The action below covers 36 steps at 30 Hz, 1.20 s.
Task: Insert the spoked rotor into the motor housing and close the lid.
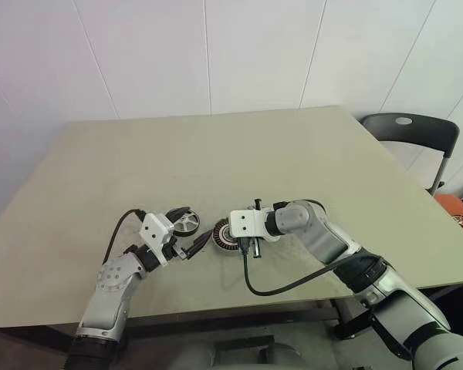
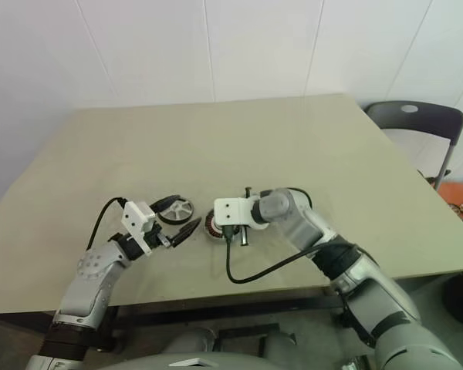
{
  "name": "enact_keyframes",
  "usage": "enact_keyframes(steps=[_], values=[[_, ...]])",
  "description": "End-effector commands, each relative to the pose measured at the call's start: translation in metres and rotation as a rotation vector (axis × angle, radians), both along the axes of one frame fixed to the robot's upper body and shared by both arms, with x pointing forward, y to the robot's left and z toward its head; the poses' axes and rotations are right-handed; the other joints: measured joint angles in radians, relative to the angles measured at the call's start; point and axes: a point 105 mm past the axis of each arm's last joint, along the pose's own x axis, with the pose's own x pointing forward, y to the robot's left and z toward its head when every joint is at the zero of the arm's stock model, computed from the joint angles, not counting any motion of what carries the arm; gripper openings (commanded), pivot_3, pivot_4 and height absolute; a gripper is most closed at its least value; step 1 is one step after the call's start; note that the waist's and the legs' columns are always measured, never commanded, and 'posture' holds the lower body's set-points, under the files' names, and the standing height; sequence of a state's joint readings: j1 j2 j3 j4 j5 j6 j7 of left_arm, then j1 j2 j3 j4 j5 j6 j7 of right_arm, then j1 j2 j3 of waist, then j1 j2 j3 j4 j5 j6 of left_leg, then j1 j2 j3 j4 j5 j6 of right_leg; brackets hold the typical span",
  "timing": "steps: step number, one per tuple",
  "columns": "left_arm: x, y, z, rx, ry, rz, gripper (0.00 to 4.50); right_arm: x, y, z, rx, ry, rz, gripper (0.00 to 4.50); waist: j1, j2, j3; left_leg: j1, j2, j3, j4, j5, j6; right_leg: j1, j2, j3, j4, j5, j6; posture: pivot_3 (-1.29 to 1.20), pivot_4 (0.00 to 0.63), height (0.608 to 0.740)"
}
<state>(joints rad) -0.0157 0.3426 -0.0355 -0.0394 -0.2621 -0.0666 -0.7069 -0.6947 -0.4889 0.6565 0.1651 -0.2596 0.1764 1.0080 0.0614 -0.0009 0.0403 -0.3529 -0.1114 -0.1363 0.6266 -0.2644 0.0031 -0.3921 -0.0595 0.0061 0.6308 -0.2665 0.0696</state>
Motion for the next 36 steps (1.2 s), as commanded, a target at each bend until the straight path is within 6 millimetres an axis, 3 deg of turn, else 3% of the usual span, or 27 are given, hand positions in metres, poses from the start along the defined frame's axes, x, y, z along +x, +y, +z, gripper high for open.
enact_keyframes(steps=[1, 7, 10, 13, 21, 25, 29, 36], values=[[0.003, -0.002, 0.009, -0.002, -0.037, -0.005, 4.50, 0.003, -0.009, -0.016, -0.123, 0.021, 0.038, 0.02, 0.000, 0.000, 0.000, 0.000, 0.000, 0.000, 0.000, 0.000, 0.000, -0.001, 0.000, 0.000, 0.000, 0.000, 0.000, 0.00, 0.000, 0.740], [0.001, 0.000, 0.009, -0.003, -0.039, 0.013, 4.50, 0.021, 0.027, 0.012, 0.151, 0.084, -0.065, 0.02, -0.026, 0.000, 0.000, -0.001, 0.002, 0.000, -0.001, 0.000, -0.001, -0.001, 0.002, 0.000, 0.001, 0.003, -0.002, 0.00, 0.000, 0.740], [0.001, 0.001, 0.008, -0.002, -0.039, 0.019, 4.50, 0.028, 0.025, 0.014, 0.257, 0.167, -0.157, 0.02, -0.026, 0.001, 0.001, -0.002, 0.004, 0.000, -0.002, 0.001, -0.004, -0.006, 0.004, 0.000, 0.003, 0.005, -0.004, 0.00, 0.000, 0.740], [0.001, 0.001, 0.008, -0.001, -0.039, 0.021, 4.50, 0.041, 0.014, 0.015, 0.268, 0.129, -0.222, 0.02, -0.020, 0.002, 0.002, -0.003, 0.004, 0.000, -0.005, 0.002, -0.004, -0.009, 0.004, 0.000, 0.004, 0.009, -0.005, 0.00, 0.000, 0.740], [0.002, 0.000, 0.009, 0.003, -0.040, 0.012, 4.50, 0.067, -0.004, 0.053, 0.356, -0.035, -0.257, 0.02, -0.023, 0.004, 0.003, -0.007, 0.002, 0.003, -0.008, 0.002, -0.004, -0.012, 0.002, 0.002, 0.000, 0.010, -0.005, 0.00, 0.000, 0.740], [0.003, 0.001, 0.009, 0.004, -0.041, 0.010, 4.50, 0.060, -0.007, 0.057, 0.348, -0.026, -0.202, 0.02, -0.023, 0.004, 0.003, -0.007, 0.004, 0.003, -0.013, 0.002, -0.006, -0.015, 0.004, 0.003, 0.000, 0.010, -0.004, 0.00, 0.000, 0.740], [0.002, 0.009, 0.010, 0.019, -0.043, 0.016, 4.50, 0.034, 0.012, 0.058, 0.435, 0.080, -0.090, 0.02, -0.025, 0.004, 0.003, -0.007, 0.004, 0.003, -0.014, 0.002, -0.006, -0.015, 0.004, 0.003, 0.000, 0.010, -0.004, 0.00, 0.000, 0.740], [-0.001, 0.033, 0.008, 0.100, -0.035, 0.037, 4.50, 0.009, 0.028, 0.038, 0.483, 0.201, -0.087, 0.02, -0.021, 0.004, 0.003, -0.006, 0.004, 0.003, -0.012, 0.002, -0.006, -0.014, 0.004, 0.003, 0.000, 0.010, -0.005, 0.00, 0.000, 0.740]])
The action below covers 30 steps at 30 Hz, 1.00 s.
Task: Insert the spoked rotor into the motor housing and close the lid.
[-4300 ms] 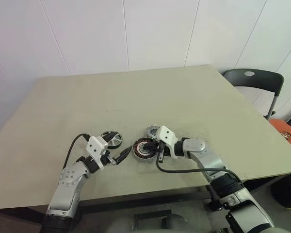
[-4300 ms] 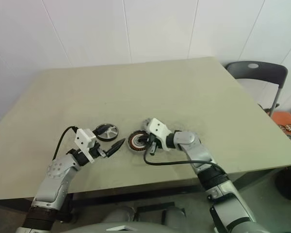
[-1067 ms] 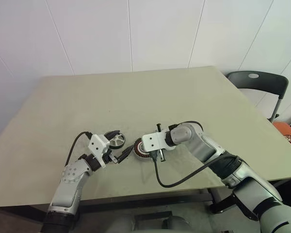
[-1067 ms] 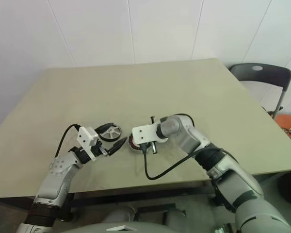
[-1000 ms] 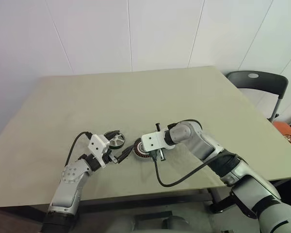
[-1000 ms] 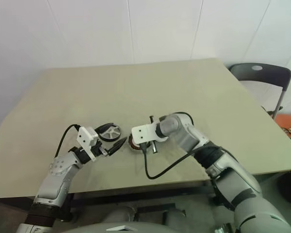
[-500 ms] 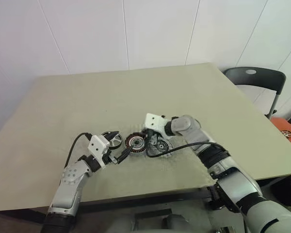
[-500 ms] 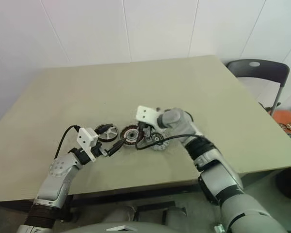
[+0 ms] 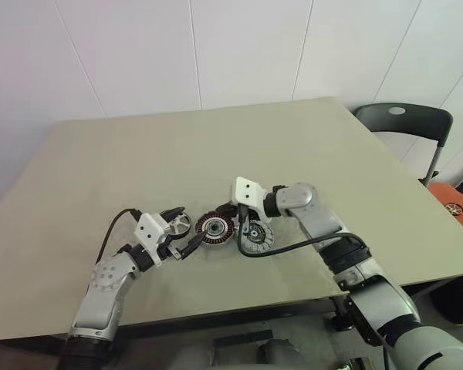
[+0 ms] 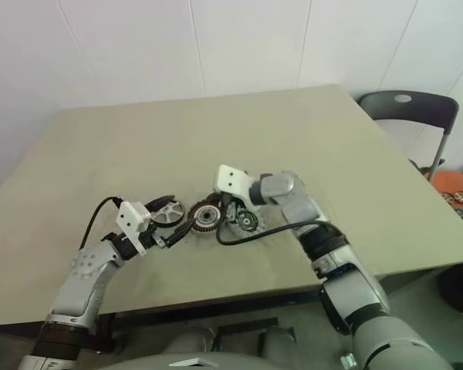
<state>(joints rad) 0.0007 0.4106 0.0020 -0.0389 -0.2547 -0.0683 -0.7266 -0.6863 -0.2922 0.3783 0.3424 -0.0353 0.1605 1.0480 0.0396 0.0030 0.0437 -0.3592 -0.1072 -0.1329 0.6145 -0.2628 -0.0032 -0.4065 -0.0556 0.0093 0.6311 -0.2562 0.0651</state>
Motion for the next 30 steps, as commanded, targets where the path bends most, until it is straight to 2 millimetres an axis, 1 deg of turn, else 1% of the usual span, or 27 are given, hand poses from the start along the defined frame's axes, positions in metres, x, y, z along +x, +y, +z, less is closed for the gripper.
enact_keyframes(steps=[1, 5, 8, 16, 23, 27, 30], values=[[0.000, 0.015, 0.009, 0.037, -0.038, 0.020, 4.50, -0.007, 0.008, 0.007, 0.028, -0.017, 0.014, 0.02, 0.000, 0.000, 0.000, 0.000, 0.000, 0.000, 0.000, 0.000, 0.000, 0.000, 0.000, 0.000, 0.000, 0.000, 0.000, 0.00, 0.000, 0.740], [0.001, 0.023, 0.010, 0.053, -0.041, 0.037, 4.50, -0.004, 0.005, -0.003, -0.022, -0.055, -0.022, 0.02, 0.000, 0.000, 0.000, 0.000, 0.000, 0.000, 0.000, 0.000, 0.000, 0.000, 0.000, 0.000, 0.000, 0.000, 0.000, 0.00, 0.000, 0.740], [0.000, 0.024, 0.010, 0.055, -0.042, 0.039, 4.50, 0.000, 0.001, -0.010, -0.066, -0.093, -0.038, 0.02, -0.001, 0.000, 0.000, 0.001, 0.000, 0.000, 0.000, 0.000, 0.000, 0.000, 0.000, 0.000, 0.000, 0.000, 0.000, 0.00, 0.000, 0.740], [0.001, 0.021, 0.009, 0.050, -0.041, 0.037, 4.50, 0.000, -0.003, -0.025, -0.144, -0.162, -0.034, 0.02, -0.002, 0.000, 0.000, 0.001, 0.000, 0.000, 0.000, 0.000, 0.000, 0.000, 0.000, 0.000, 0.001, 0.000, 0.000, 0.00, 0.000, 0.740], [0.001, 0.020, 0.009, 0.047, -0.041, 0.038, 4.50, -0.008, 0.004, -0.029, -0.146, -0.170, -0.003, 0.02, -0.002, -0.001, -0.001, 0.003, 0.000, 0.000, 0.000, 0.000, 0.000, 0.002, 0.000, 0.000, 0.001, 0.000, 0.000, 0.00, 0.000, 0.740], [0.002, 0.020, 0.008, 0.047, -0.040, 0.040, 4.50, -0.014, 0.011, -0.031, -0.115, -0.131, 0.009, 0.02, -0.004, -0.002, -0.001, 0.003, 0.000, 0.000, 0.000, 0.000, 0.000, 0.002, 0.001, 0.000, 0.001, 0.000, 0.000, 0.00, 0.000, 0.740], [0.002, 0.019, 0.008, 0.047, -0.039, 0.041, 4.50, -0.014, 0.014, -0.028, -0.064, -0.081, -0.010, 0.02, -0.007, -0.002, -0.002, 0.004, 0.000, 0.001, 0.000, 0.000, 0.000, 0.002, 0.001, 0.001, 0.002, 0.000, 0.000, 0.00, 0.000, 0.740]])
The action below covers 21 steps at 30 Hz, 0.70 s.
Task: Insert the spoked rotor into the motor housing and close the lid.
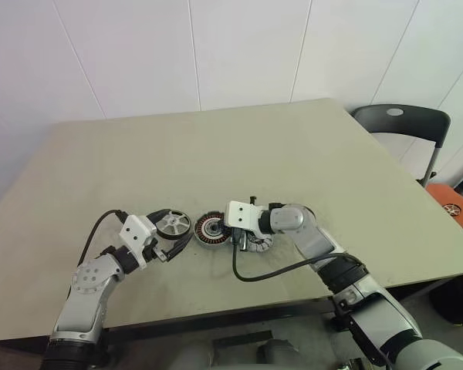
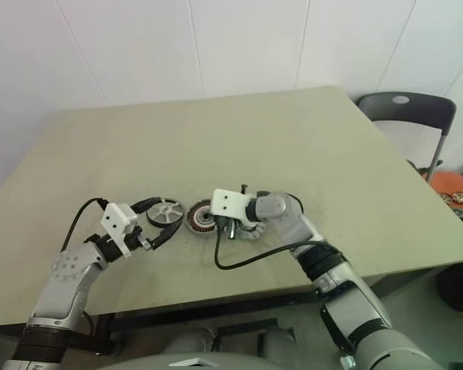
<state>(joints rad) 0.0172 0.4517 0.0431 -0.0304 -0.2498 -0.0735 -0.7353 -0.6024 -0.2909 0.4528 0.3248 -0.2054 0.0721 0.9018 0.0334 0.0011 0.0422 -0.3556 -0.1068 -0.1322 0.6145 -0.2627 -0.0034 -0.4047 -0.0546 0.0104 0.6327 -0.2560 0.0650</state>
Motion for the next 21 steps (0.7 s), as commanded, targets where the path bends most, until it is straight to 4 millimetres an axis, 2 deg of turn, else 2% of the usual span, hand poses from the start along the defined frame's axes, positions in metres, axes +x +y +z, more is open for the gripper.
enact_keyframes(steps=[1, 10, 17, 21], values=[[0.003, 0.001, 0.008, 0.000, -0.041, 0.005, 4.50, -0.008, 0.014, 0.005, 0.070, 0.061, 0.029, 0.02, -0.002, 0.000, 0.000, 0.000, 0.000, 0.000, 0.000, 0.000, 0.000, 0.000, 0.000, 0.000, 0.000, 0.000, 0.000, 0.00, 0.000, 0.740], [0.004, -0.001, 0.007, -0.006, -0.039, 0.009, 4.50, -0.003, 0.018, 0.009, 0.135, 0.085, -0.033, 0.02, -0.025, 0.000, 0.000, 0.000, 0.000, 0.000, 0.001, 0.000, -0.001, 0.000, 0.001, 0.001, 0.002, 0.000, 0.000, 0.00, 0.000, 0.740], [0.004, -0.003, 0.005, -0.011, -0.035, 0.007, 4.50, 0.004, 0.021, 0.012, 0.223, 0.133, -0.121, 0.02, -0.024, 0.000, 0.000, 0.001, 0.002, 0.000, 0.001, 0.002, -0.003, -0.001, 0.003, 0.001, 0.003, 0.001, -0.002, 0.00, 0.000, 0.740], [0.004, -0.004, 0.005, -0.012, -0.035, 0.008, 4.50, 0.001, 0.023, 0.009, 0.241, 0.184, -0.131, 0.02, -0.021, 0.000, 0.000, 0.001, 0.003, 0.000, 0.001, 0.002, -0.004, -0.001, 0.004, 0.001, 0.003, 0.002, -0.003, 0.00, 0.000, 0.740]])
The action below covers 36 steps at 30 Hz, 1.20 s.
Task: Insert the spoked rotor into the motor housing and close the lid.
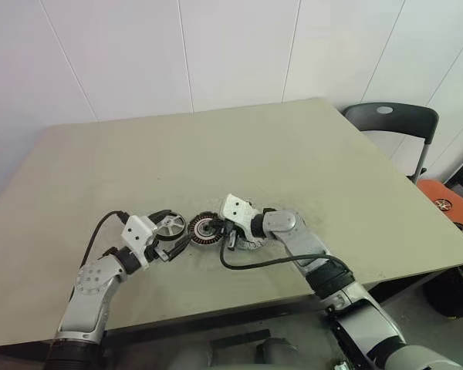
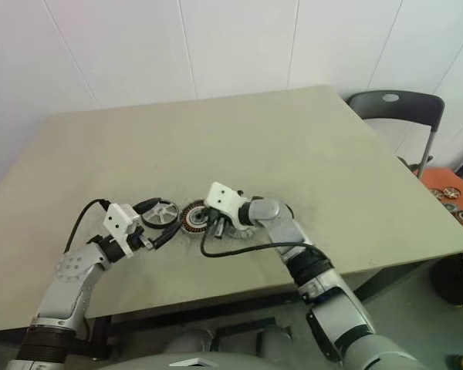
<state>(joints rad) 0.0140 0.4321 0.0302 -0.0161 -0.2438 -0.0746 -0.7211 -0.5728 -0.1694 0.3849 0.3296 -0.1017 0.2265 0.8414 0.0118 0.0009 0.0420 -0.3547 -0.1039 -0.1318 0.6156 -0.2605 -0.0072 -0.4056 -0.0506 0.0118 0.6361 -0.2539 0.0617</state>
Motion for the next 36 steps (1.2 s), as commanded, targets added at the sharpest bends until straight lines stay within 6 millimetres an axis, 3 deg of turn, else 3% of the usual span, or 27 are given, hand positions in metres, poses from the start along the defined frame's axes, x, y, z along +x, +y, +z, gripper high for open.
enact_keyframes(steps=[1, 14, 25, 31, 36], values=[[0.003, 0.001, 0.010, 0.004, -0.047, 0.001, 4.50, 0.000, 0.004, 0.009, 0.053, 0.024, -0.008, 0.02, 0.001, 0.000, 0.000, 0.000, 0.000, 0.000, 0.000, 0.000, 0.000, 0.000, 0.000, 0.000, 0.000, 0.000, 0.000, 0.00, 0.000, 0.740], [0.004, 0.000, 0.010, 0.004, -0.049, 0.003, 4.50, 0.007, -0.007, 0.006, -0.072, -0.049, -0.010, 0.02, 0.002, 0.000, 0.000, 0.000, 0.000, 0.000, 0.002, 0.000, 0.000, 0.000, 0.000, 0.000, 0.002, 0.000, 0.000, 0.00, 0.000, 0.740], [0.005, -0.002, 0.010, 0.000, -0.052, 0.000, 4.50, 0.023, -0.018, 0.007, -0.225, -0.257, 0.000, 0.02, 0.002, 0.000, 0.000, 0.000, -0.001, 0.000, 0.013, 0.000, 0.000, 0.001, 0.000, 0.000, 0.011, 0.000, -0.001, 0.00, 0.000, 0.740], [0.006, -0.003, 0.011, -0.002, -0.053, -0.002, 4.50, 0.018, -0.012, 0.008, -0.166, -0.204, 0.014, 0.02, 0.001, -0.001, 0.000, 0.001, 0.000, 0.000, 0.015, 0.000, 0.000, 0.002, 0.001, 0.000, 0.012, 0.000, -0.001, 0.00, 0.000, 0.740], [0.006, -0.003, 0.011, -0.003, -0.054, -0.005, 4.50, 0.014, -0.002, 0.020, -0.020, -0.119, -0.008, 0.02, 0.001, -0.001, 0.000, 0.000, 0.000, 0.000, 0.014, 0.000, 0.000, 0.001, 0.001, 0.000, 0.012, 0.001, -0.001, 0.00, 0.000, 0.740]])
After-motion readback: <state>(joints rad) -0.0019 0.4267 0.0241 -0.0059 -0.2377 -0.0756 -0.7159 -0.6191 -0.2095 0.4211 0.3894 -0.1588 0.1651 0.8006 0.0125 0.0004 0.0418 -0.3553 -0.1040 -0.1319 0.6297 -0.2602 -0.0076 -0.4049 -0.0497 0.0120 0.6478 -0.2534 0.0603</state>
